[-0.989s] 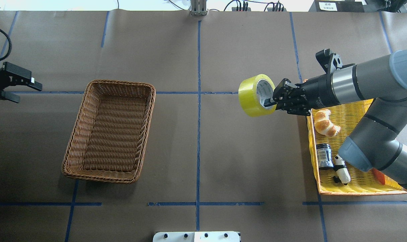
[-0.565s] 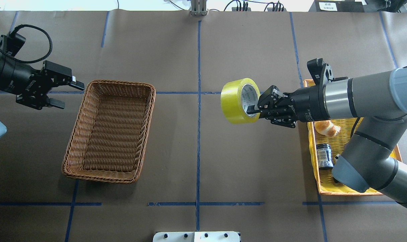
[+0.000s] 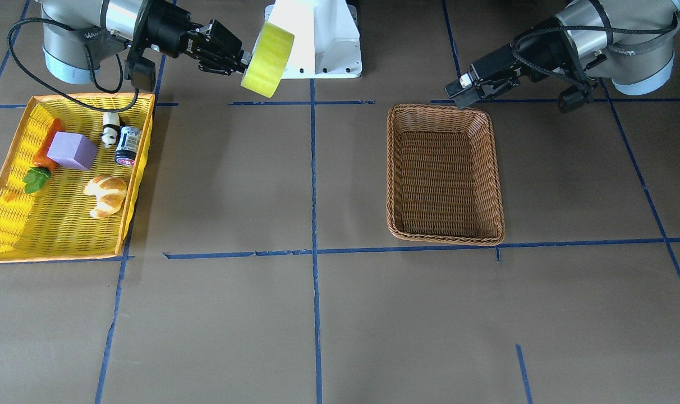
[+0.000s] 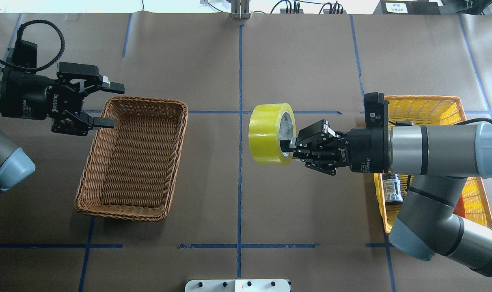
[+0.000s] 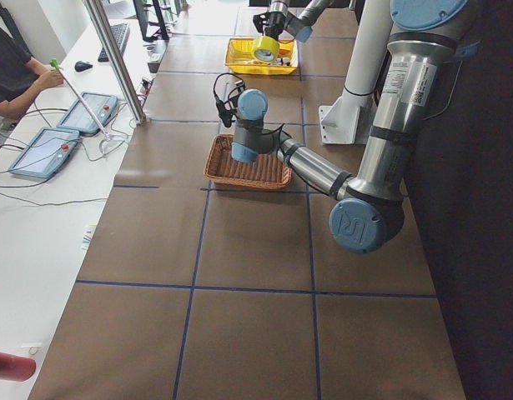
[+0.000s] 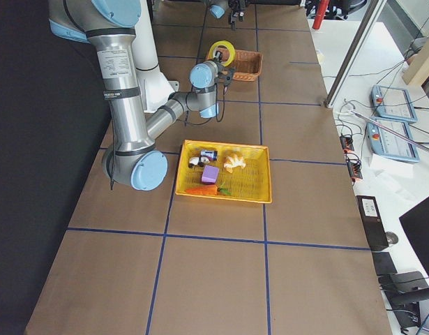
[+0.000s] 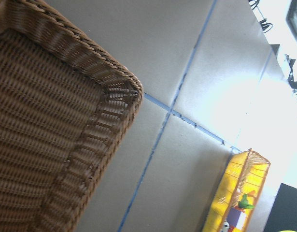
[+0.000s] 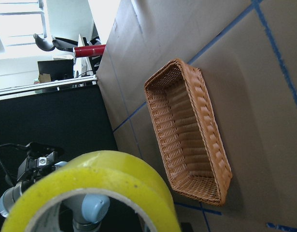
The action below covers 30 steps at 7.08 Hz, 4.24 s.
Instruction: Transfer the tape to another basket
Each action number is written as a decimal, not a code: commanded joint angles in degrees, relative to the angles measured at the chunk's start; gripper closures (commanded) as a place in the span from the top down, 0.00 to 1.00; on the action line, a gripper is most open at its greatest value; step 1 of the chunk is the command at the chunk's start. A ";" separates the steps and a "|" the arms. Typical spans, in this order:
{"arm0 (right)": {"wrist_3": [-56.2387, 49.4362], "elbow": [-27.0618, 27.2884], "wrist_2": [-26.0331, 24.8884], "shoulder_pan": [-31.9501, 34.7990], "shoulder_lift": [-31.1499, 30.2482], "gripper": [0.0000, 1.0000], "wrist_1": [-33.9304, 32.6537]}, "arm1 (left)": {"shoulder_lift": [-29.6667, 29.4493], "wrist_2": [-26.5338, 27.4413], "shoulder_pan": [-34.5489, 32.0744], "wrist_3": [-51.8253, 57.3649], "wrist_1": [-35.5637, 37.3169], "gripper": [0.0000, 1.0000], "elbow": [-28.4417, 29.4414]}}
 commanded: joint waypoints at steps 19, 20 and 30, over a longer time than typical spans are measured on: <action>0.83 -0.44 -3.08 -13.48 1.12 0.02 11.79 | -11.31 33.37 30.24 -7.98 -22.73 1.00 1.70; 0.83 -0.88 -3.17 -13.48 1.21 0.02 11.79 | -12.01 33.37 30.24 -8.06 -22.73 1.00 1.70; 0.66 -1.41 -5.45 -14.45 1.74 1.00 11.88 | -12.36 36.19 33.49 -7.36 -22.55 0.03 2.31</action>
